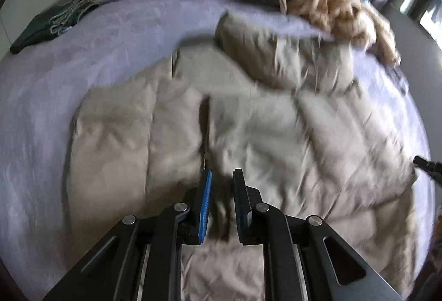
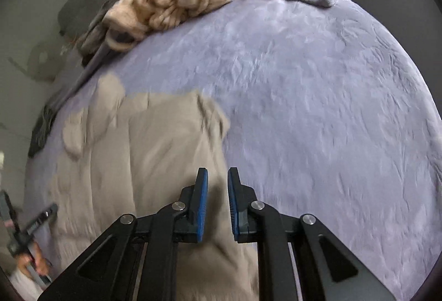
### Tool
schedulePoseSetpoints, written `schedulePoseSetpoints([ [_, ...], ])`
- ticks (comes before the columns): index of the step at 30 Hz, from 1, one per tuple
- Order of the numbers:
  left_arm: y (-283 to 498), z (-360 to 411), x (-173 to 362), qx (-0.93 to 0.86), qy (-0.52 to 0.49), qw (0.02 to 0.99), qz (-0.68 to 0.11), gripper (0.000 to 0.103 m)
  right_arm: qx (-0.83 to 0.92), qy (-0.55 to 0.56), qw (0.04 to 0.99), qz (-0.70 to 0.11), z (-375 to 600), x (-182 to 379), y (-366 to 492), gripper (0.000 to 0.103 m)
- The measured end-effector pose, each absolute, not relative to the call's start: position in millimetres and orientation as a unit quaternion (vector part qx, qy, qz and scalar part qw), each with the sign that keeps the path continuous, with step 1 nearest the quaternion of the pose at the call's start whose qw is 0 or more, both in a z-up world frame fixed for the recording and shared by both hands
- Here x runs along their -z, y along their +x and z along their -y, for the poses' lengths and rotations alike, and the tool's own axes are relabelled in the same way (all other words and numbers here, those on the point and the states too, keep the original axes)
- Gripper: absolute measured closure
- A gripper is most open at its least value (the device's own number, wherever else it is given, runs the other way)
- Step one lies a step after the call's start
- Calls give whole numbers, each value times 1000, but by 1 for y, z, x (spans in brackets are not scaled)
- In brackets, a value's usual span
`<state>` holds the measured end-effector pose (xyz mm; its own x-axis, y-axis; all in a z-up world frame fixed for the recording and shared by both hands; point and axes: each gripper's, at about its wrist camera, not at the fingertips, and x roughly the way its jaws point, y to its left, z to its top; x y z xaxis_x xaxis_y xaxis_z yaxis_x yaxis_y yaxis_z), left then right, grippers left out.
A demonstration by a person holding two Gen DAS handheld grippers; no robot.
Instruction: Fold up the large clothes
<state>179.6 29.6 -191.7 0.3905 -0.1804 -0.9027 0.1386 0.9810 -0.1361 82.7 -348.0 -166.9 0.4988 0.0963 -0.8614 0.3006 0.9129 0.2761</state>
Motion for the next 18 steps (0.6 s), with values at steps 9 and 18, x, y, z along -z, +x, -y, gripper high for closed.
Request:
schedulePoseSetpoints([
  [9,177,-28,225,83,-2,827,-555,86,70,166,825,-535,342,216,86,87],
  [18,158,-39,189,60,-18,820,-568,86,76,185,818,-540,341,181,58,85],
])
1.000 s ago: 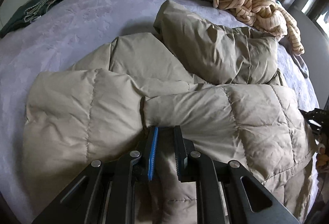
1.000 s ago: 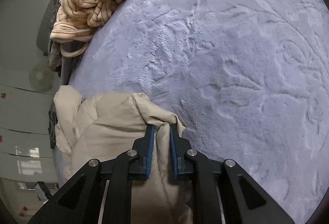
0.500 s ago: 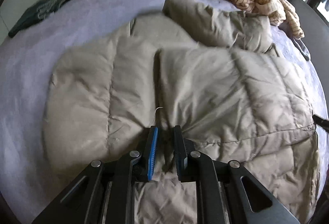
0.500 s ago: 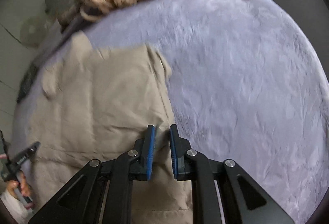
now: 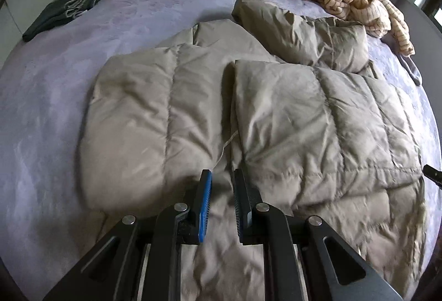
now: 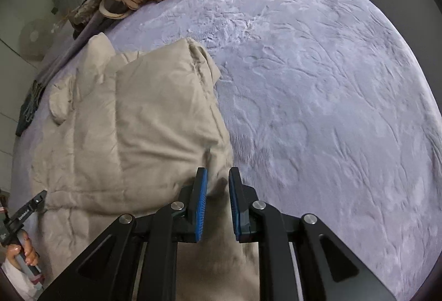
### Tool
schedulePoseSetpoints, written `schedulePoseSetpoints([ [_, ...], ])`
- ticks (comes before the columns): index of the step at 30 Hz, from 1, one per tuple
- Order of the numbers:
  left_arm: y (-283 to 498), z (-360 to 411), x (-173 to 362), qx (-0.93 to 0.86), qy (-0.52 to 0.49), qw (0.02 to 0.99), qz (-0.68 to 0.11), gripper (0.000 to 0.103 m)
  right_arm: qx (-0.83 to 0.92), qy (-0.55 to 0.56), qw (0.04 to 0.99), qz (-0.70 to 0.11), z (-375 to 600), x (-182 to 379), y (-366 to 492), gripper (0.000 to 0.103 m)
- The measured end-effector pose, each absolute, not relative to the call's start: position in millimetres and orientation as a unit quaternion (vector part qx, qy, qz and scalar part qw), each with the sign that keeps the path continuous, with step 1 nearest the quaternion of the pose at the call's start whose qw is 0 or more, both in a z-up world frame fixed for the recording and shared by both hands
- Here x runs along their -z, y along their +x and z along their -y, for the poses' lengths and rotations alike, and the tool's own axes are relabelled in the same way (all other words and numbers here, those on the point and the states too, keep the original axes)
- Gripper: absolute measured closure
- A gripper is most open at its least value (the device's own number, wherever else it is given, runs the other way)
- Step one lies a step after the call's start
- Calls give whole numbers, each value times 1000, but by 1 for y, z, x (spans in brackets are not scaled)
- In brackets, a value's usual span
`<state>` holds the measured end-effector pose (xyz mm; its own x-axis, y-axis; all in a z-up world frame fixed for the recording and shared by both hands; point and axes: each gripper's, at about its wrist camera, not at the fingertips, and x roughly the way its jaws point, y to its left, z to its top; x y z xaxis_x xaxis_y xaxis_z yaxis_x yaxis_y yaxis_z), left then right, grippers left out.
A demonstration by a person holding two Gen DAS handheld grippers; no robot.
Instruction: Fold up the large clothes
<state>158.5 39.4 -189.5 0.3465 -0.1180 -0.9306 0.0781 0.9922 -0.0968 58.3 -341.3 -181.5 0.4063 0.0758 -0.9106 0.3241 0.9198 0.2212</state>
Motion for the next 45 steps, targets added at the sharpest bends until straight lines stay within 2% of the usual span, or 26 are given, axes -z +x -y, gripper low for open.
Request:
schedulePoseSetpoints([
  [9,122,-38,156,50,-22,815,-577,86,68,221,792,-565,329,166,19,84],
  [10,118,-38,153,50,-24,814,-578,86,66,224,789,-568,328,165,16,82],
  [13,106,-37,144,47,-24,811,-582,86,62,225,785,-573,322,160,7,65],
  [22,79,-43,132,32,-36,800,-598,85,45,222,784,-577,309,140,-8,63],
  [23,76,-44,130,30,-36,799,-600,68,42,222,784,-578,307,138,-9,63],
  [24,73,-44,129,27,-34,798,-601,43,39,221,784,-579,306,136,-10,63],
  [25,68,-45,125,11,-28,803,-595,0,36,220,784,-579,304,133,-12,63],
  [28,59,-42,115,-2,-4,816,-578,1,33,213,788,-577,300,126,-19,61],
  [34,45,-43,105,0,-21,811,-585,1,18,216,784,-581,294,120,-32,57],
  [36,39,-39,103,9,-21,807,-590,1,9,217,785,-580,291,117,-38,49],
  [38,31,-37,100,4,-19,807,-590,1,1,221,787,-576,289,115,-44,32],
  [40,24,-35,99,1,-19,804,-594,1,-4,226,789,-572,288,113,-50,23],
  [45,6,-33,101,-11,-31,799,-600,1,-11,234,781,-579,288,120,-57,23],
])
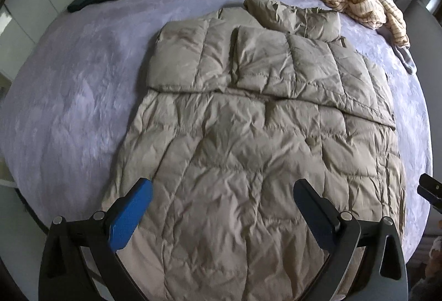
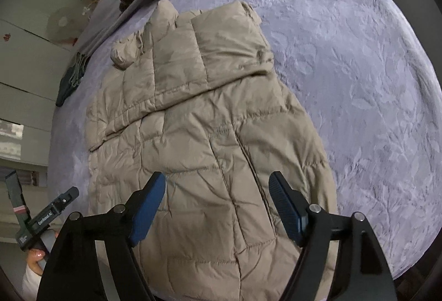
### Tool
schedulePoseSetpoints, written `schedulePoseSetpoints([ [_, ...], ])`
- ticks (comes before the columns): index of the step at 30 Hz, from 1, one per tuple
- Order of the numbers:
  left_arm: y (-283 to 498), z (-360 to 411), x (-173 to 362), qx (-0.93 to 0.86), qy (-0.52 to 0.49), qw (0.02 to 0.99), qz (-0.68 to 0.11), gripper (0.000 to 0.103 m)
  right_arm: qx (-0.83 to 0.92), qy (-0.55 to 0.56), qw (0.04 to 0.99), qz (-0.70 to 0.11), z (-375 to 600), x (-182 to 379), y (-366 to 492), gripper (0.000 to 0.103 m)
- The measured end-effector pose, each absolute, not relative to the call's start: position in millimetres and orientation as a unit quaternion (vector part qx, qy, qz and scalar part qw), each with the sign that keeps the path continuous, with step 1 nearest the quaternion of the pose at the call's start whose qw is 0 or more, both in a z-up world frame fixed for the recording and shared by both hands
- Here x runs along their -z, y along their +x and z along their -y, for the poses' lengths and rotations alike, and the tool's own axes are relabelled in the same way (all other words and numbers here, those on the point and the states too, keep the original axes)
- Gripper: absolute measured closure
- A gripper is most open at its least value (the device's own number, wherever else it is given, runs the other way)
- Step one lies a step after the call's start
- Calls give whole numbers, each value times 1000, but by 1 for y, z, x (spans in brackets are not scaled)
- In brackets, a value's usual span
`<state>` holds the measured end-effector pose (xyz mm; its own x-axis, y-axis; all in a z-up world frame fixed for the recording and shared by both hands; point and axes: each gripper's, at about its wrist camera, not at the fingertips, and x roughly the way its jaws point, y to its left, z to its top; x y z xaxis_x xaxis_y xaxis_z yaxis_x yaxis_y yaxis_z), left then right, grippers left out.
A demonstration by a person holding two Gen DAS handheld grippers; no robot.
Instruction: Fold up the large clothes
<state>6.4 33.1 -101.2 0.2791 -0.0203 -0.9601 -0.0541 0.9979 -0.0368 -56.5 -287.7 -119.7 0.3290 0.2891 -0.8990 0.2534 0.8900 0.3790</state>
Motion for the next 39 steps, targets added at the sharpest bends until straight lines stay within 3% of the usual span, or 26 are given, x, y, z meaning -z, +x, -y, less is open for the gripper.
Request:
schedulePoseSetpoints([
  [10,-21,-38,109,0,-33,789,-613,1,-18,259,762,-593,277,130,-73,23],
  [13,-27,-46,114,5,-36,787,-616,1,-13,269,758,-595,270,136,-81,14],
  [23,-59,-81,138,27,-40,773,-633,1,24,297,746,-596,251,152,-126,14],
  [39,-123,-153,162,87,-155,728,-662,1,60,388,728,-563,254,169,-201,13],
])
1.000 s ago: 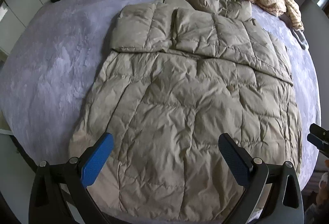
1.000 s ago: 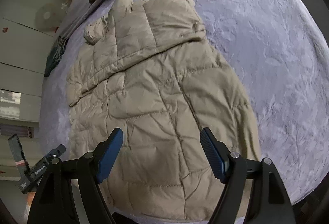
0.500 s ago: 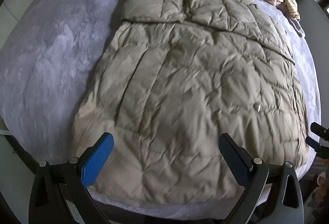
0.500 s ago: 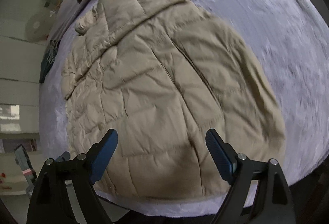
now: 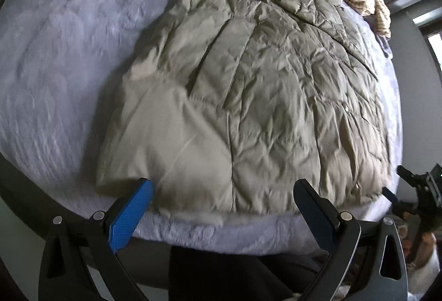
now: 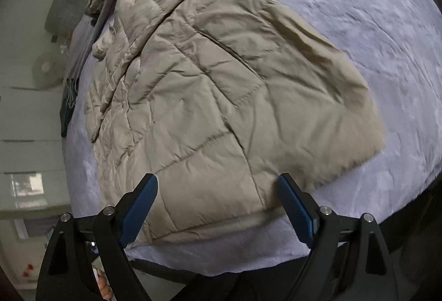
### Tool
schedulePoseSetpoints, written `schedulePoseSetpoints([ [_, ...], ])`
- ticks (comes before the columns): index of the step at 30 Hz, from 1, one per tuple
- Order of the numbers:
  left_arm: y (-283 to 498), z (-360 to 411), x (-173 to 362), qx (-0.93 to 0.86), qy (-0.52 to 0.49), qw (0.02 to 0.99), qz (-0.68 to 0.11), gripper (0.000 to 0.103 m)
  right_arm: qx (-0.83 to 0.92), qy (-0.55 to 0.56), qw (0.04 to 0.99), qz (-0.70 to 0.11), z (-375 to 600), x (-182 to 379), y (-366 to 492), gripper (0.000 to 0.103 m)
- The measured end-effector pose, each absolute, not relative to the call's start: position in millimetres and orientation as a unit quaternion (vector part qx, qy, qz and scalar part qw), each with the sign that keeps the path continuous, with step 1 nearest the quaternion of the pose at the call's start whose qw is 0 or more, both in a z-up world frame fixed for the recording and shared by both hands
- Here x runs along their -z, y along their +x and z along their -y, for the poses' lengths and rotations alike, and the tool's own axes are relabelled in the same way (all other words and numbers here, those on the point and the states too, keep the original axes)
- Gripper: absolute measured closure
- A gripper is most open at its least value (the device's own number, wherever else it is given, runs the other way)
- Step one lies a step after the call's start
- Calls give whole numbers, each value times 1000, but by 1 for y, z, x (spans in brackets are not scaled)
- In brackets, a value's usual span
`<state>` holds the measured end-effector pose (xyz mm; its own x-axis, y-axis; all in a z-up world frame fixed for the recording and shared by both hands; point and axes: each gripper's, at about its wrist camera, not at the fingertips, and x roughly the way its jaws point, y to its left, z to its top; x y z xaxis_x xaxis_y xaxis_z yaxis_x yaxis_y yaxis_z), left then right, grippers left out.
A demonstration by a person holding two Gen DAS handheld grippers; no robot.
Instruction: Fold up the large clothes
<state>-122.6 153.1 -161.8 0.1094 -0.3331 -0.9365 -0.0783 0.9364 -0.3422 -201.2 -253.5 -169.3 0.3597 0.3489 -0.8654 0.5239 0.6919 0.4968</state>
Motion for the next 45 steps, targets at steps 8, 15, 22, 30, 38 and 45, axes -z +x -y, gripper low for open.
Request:
schedulePoseSetpoints([
  [8,-144,-169,185,131,-222,678,-688,1,99,419,724,-539,270,176,-236,13],
  [15,-149,-170,216,144,-288,633,-704,1,136,481,693,-519,287,199,-257,13],
  [22,-135,-164,217,124,-322,648,-679,1,132,559,665,-478,298,223,-250,0],
  [30,-115,-162,199,127,-343,680,-635,4,68,627,643,-435,298,221,-232,0],
  [38,-112,-161,186,134,-293,708,-628,84,61,615,635,-463,294,226,-228,53],
  [45,-107,-163,152,135,-243,746,-606,84,63,575,659,-480,289,211,-224,95],
])
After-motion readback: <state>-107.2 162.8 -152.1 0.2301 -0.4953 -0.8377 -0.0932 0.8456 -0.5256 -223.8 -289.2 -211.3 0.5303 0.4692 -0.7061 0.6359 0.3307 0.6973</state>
